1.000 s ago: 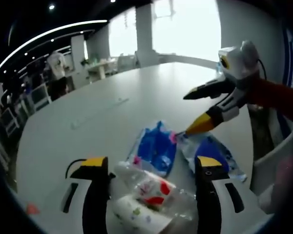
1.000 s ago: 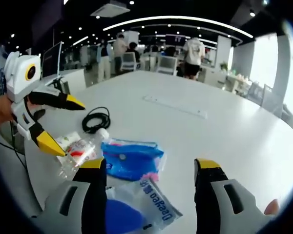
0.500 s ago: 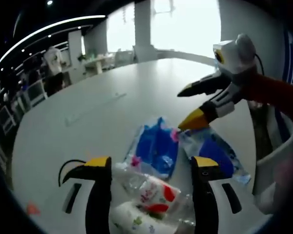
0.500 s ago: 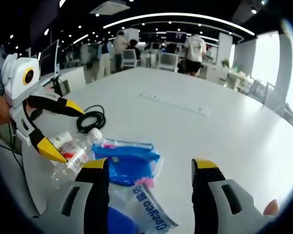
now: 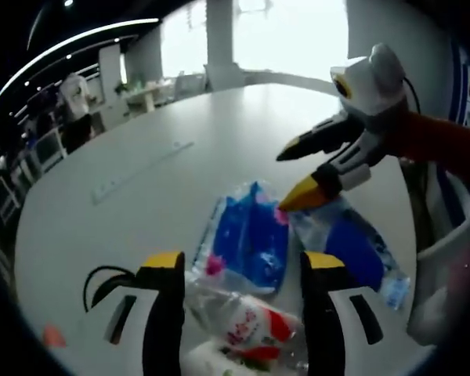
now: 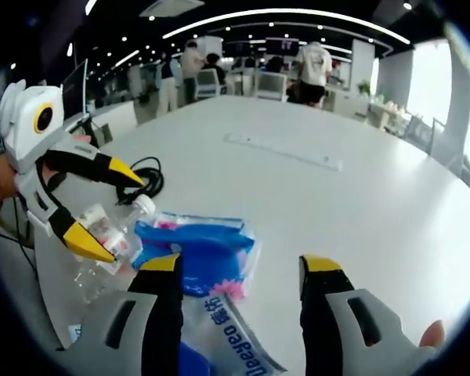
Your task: Arrange the tabletop items into an orderly group along one side of the table until the central work area is clear of visible clutter.
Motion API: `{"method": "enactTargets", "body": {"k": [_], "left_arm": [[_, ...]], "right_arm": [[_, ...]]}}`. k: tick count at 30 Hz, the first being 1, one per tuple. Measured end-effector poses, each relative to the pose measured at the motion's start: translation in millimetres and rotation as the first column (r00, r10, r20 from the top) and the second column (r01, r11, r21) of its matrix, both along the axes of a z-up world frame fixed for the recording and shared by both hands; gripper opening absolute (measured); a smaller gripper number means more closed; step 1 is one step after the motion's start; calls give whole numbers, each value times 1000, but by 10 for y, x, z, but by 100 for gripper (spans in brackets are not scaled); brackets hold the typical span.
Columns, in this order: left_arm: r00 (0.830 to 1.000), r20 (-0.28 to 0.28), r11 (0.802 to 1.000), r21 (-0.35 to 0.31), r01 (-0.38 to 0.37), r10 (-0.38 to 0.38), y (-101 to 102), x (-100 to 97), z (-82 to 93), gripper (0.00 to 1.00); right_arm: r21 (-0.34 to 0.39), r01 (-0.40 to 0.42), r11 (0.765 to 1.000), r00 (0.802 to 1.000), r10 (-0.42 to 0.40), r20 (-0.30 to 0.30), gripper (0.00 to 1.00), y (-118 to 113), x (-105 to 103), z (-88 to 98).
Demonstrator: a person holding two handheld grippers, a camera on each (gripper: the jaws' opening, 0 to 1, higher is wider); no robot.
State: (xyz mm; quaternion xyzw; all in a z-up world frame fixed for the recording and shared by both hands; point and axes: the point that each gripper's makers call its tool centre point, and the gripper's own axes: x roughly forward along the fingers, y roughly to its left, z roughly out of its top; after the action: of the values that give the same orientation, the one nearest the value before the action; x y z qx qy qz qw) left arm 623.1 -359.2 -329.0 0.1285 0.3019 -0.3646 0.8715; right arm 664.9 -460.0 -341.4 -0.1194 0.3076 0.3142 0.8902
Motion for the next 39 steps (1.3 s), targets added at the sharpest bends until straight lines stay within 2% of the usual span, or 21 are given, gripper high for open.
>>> {"method": "enactTargets", "body": {"k": [11, 28, 39], "left_arm": [[999, -33, 1000, 0, 12, -12, -57, 116, -116, 51], [994, -89, 997, 33, 67, -64, -156, 96, -263, 32], [990, -123, 995, 67, 77, -68, -142, 106, -353, 20]], "right_arm": [[8, -6, 1000, 999, 7, -45, 53, 23, 31, -119], [15, -34, 999, 996, 35, -78, 42, 90, 30, -185], [17, -42, 999, 995, 43, -91, 36, 96, 38, -224]]}}
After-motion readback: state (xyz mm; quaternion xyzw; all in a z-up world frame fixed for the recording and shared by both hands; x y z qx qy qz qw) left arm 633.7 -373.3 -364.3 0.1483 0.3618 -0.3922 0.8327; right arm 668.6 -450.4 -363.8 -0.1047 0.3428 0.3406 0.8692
